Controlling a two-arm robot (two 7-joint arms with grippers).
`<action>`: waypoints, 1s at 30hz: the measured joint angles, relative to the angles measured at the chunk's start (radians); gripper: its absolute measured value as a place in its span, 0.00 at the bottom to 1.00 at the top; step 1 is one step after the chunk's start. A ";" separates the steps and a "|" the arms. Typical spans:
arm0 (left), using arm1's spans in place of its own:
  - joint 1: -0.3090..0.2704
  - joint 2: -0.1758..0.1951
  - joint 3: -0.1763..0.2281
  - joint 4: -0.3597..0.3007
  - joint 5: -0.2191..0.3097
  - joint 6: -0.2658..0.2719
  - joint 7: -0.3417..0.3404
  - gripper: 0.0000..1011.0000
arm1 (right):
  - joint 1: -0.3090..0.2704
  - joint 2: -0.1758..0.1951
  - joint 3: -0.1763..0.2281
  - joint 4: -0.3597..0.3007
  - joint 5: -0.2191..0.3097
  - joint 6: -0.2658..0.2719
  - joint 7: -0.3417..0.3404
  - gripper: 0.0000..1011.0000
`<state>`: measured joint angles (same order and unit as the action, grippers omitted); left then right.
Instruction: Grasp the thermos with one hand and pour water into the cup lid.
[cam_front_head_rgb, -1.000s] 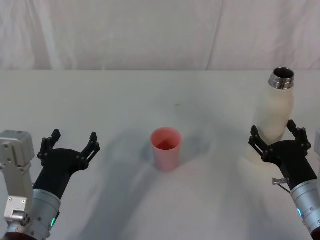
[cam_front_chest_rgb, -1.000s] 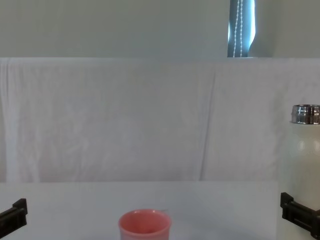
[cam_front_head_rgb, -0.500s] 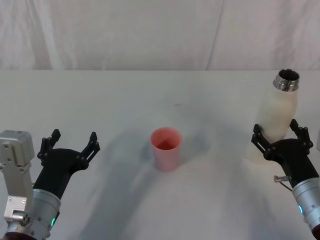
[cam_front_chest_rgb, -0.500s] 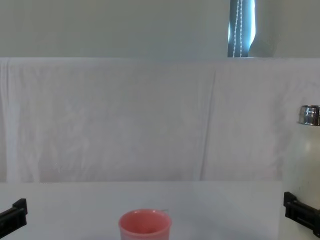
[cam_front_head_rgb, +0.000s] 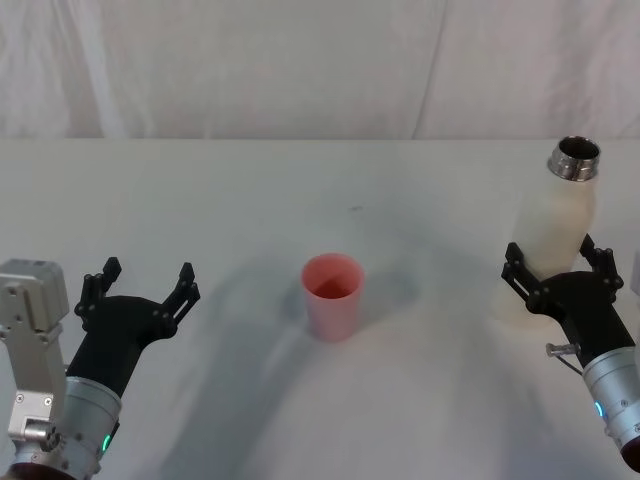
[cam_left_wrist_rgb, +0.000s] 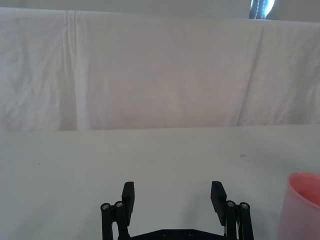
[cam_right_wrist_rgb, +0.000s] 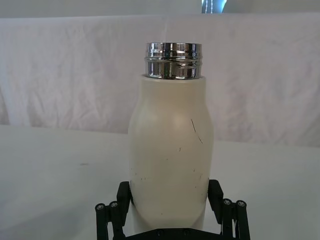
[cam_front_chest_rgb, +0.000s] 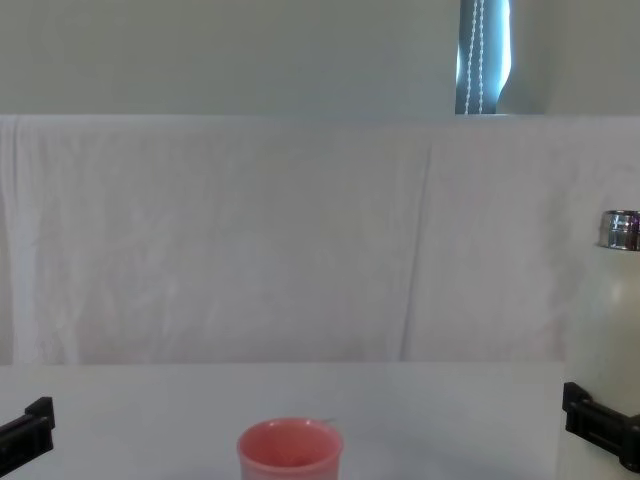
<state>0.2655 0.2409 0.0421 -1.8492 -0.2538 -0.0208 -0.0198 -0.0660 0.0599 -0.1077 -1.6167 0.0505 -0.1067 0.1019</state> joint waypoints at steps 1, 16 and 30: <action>0.000 0.000 0.000 0.000 0.000 0.000 0.000 0.99 | 0.002 0.000 0.000 0.002 0.000 -0.001 0.000 0.99; 0.000 0.000 0.000 0.000 0.000 0.000 0.000 0.99 | 0.028 0.001 -0.001 0.031 0.015 -0.010 0.011 0.99; 0.000 0.000 0.000 0.000 0.000 0.000 0.000 0.99 | 0.025 0.001 -0.001 0.030 0.014 -0.010 0.011 0.95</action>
<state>0.2655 0.2409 0.0421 -1.8492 -0.2538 -0.0208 -0.0199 -0.0407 0.0611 -0.1092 -1.5870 0.0644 -0.1170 0.1125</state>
